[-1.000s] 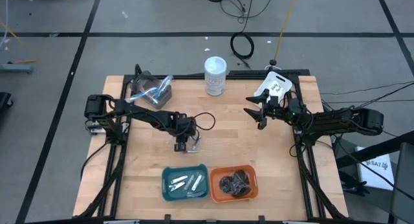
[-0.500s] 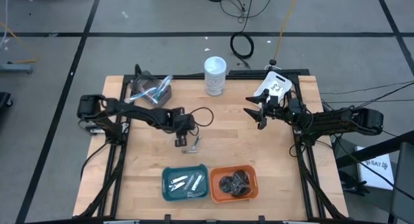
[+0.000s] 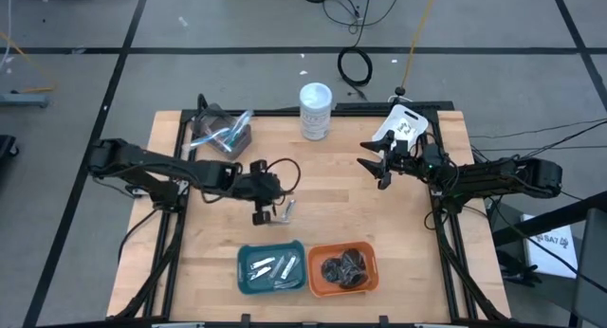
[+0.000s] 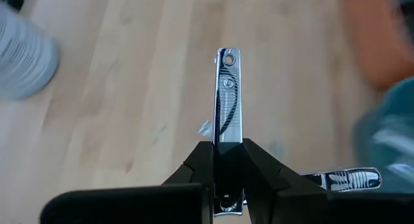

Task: Pick & Place Travel size toiletries
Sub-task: Put the silver nail cutter into the green bin

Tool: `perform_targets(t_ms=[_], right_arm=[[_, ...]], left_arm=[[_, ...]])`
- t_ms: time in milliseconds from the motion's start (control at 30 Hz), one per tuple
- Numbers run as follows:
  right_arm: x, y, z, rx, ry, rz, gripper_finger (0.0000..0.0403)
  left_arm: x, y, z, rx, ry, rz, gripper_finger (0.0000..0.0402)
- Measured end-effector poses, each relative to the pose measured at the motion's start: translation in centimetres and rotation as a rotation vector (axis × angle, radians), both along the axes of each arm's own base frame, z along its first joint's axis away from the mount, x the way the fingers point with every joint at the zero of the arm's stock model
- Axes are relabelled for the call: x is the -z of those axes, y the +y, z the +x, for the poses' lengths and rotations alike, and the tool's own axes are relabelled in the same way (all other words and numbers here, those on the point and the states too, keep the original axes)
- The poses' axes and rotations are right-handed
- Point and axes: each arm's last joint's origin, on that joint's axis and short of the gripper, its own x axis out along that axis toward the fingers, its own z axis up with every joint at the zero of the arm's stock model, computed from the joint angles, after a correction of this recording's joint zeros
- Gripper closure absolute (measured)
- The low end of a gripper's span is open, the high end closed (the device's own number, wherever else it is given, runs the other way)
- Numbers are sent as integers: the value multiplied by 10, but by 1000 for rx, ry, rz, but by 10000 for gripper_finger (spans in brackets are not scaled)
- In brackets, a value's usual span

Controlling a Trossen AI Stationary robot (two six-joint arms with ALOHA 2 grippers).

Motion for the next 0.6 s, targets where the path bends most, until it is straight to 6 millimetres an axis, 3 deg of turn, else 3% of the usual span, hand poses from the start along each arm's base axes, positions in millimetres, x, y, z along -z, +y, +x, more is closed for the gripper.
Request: perform_targets(t_ms=[167,367,600], right_arm=[[0,0,0,-1,-1,3,152],[0,0,0,-2,-3,10,152],[0,0,0,-3,-6,9,152]], left_arm=[[-18,-27,3,92,-54,-67,360],[-27,-65,2,202,-126,-286,364],[-12,-114,1,213,-121,-339,356]])
